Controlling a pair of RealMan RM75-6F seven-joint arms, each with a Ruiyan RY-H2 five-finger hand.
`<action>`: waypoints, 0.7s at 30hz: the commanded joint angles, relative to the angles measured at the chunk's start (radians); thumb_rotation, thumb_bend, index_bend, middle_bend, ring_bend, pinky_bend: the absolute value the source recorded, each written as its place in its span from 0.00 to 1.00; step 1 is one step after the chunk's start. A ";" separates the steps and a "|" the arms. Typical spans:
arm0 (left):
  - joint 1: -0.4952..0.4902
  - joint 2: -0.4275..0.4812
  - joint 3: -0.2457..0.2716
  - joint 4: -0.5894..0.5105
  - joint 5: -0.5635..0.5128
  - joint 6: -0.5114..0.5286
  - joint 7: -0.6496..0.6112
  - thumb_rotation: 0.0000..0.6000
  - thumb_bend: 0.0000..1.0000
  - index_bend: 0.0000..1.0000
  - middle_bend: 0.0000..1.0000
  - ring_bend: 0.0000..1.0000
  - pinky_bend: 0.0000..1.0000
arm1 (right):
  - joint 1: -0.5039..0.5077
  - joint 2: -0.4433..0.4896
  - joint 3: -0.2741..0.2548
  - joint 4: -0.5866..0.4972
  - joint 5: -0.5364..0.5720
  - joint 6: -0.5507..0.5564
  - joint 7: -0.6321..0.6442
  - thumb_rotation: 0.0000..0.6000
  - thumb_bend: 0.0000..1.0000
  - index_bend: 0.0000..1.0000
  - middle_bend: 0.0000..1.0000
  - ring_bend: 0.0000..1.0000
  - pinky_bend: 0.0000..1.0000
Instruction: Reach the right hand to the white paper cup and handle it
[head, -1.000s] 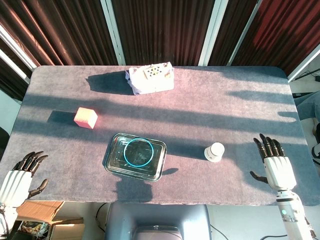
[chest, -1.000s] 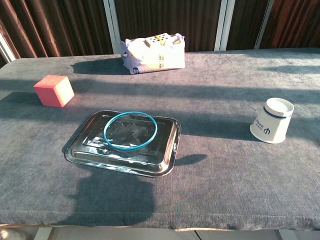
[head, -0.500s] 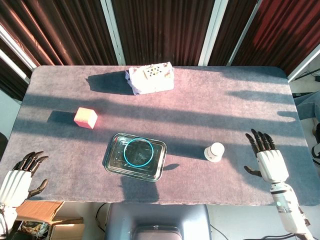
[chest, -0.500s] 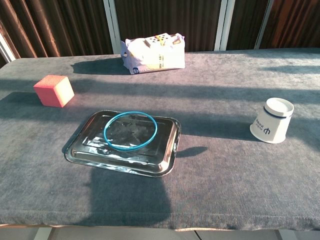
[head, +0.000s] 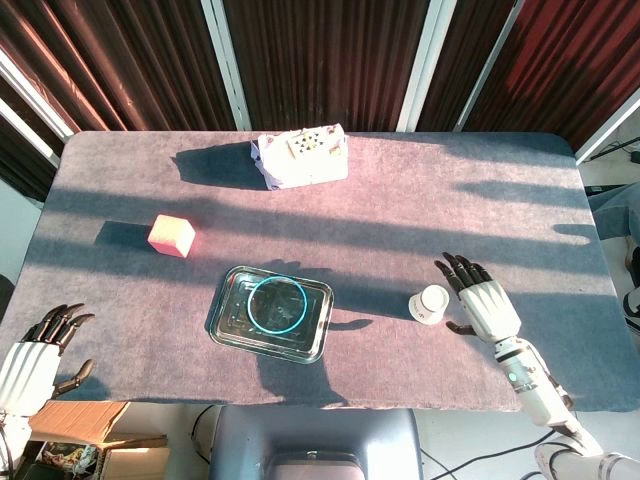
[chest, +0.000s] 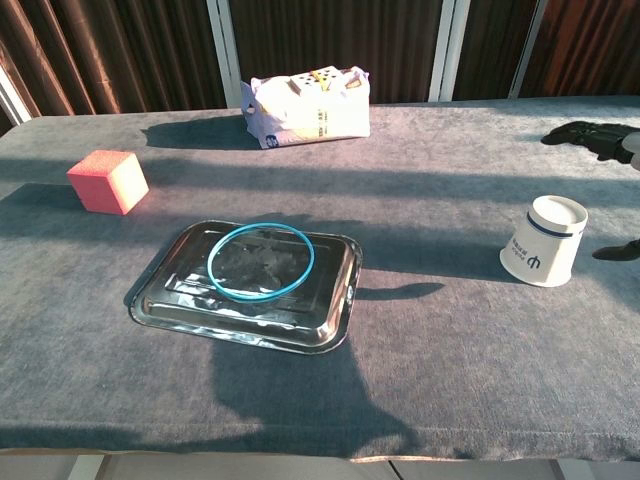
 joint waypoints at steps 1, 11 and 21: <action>0.000 0.000 0.000 -0.001 0.001 0.001 0.002 1.00 0.30 0.24 0.12 0.10 0.29 | 0.020 -0.022 -0.004 0.021 0.010 -0.027 -0.008 1.00 0.18 0.22 0.17 0.15 0.33; 0.003 0.001 -0.001 -0.001 0.000 0.002 0.000 1.00 0.30 0.24 0.12 0.10 0.29 | 0.062 -0.097 -0.013 0.104 0.012 -0.058 0.007 1.00 0.31 0.32 0.27 0.28 0.46; 0.003 0.001 -0.001 -0.003 -0.001 0.001 0.000 1.00 0.29 0.24 0.12 0.10 0.29 | 0.062 -0.147 -0.016 0.166 0.018 -0.024 0.010 1.00 0.49 0.53 0.42 0.50 0.65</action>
